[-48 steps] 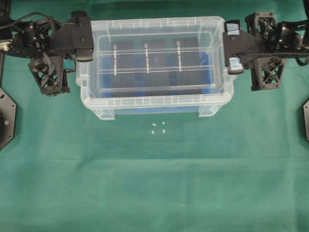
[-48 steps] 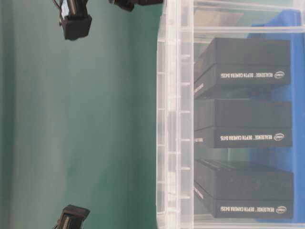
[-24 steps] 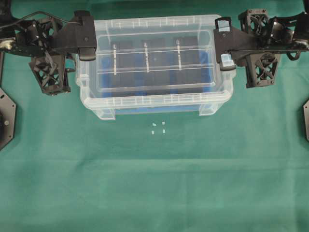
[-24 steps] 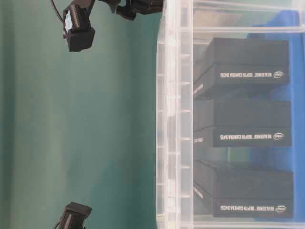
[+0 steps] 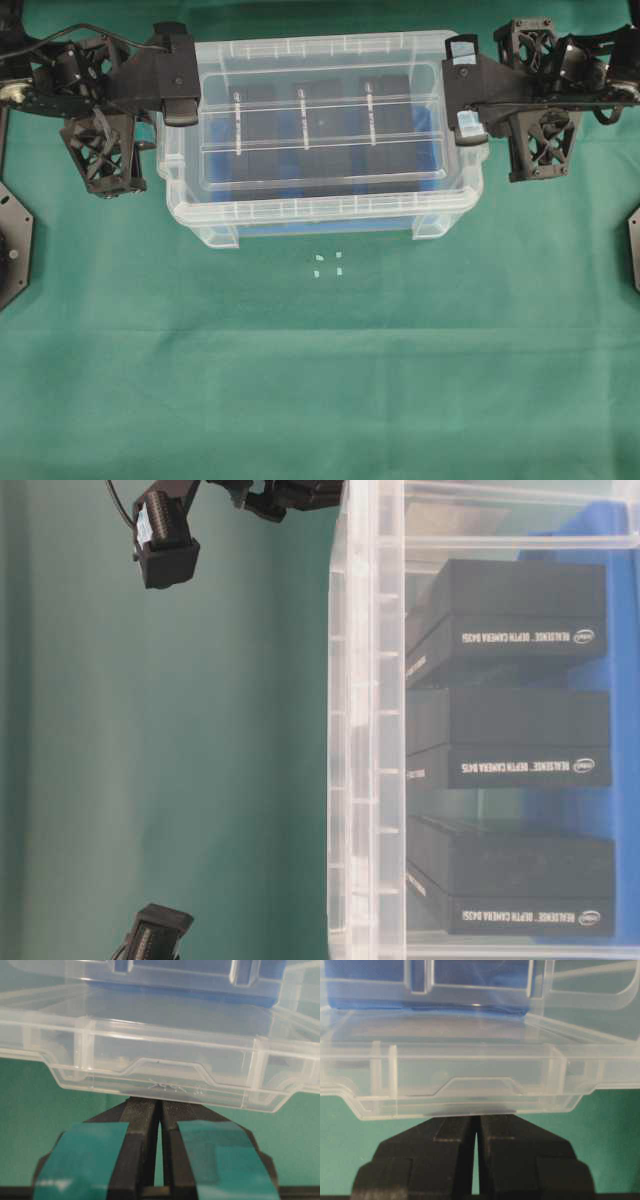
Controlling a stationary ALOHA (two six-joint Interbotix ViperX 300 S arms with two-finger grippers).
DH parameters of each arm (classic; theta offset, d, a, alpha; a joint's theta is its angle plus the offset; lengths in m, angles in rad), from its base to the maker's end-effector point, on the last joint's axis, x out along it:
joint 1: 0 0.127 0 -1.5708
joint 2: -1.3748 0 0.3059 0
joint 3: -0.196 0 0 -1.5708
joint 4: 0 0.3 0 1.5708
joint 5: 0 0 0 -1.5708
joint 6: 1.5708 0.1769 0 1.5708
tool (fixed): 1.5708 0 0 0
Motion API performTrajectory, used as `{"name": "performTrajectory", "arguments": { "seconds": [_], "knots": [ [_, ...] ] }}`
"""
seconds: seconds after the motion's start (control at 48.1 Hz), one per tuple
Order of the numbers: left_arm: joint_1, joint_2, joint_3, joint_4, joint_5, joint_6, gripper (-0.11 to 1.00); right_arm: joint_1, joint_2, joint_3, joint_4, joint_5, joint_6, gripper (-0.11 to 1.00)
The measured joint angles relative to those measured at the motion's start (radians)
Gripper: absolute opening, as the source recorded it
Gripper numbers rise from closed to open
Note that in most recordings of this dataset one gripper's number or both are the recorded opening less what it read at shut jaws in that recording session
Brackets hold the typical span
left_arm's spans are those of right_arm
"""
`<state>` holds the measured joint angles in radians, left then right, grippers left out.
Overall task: Clamp the lid of the box with both arms, then lift and open it.
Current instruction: 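Close both grippers on the lid rims, clamping the lid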
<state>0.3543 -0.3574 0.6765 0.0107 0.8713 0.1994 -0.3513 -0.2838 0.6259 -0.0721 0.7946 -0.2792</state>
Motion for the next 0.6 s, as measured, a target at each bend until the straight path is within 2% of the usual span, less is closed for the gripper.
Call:
{"name": "performTrajectory", "arguments": {
  "seconds": [0.603],
  "knots": [
    [0.002, -0.006, -0.005, 0.002, 0.025, -0.005, 0.01, 0.0, 0.003, -0.018, 0.002, 0.011, 0.011, 0.01]
  ]
}}
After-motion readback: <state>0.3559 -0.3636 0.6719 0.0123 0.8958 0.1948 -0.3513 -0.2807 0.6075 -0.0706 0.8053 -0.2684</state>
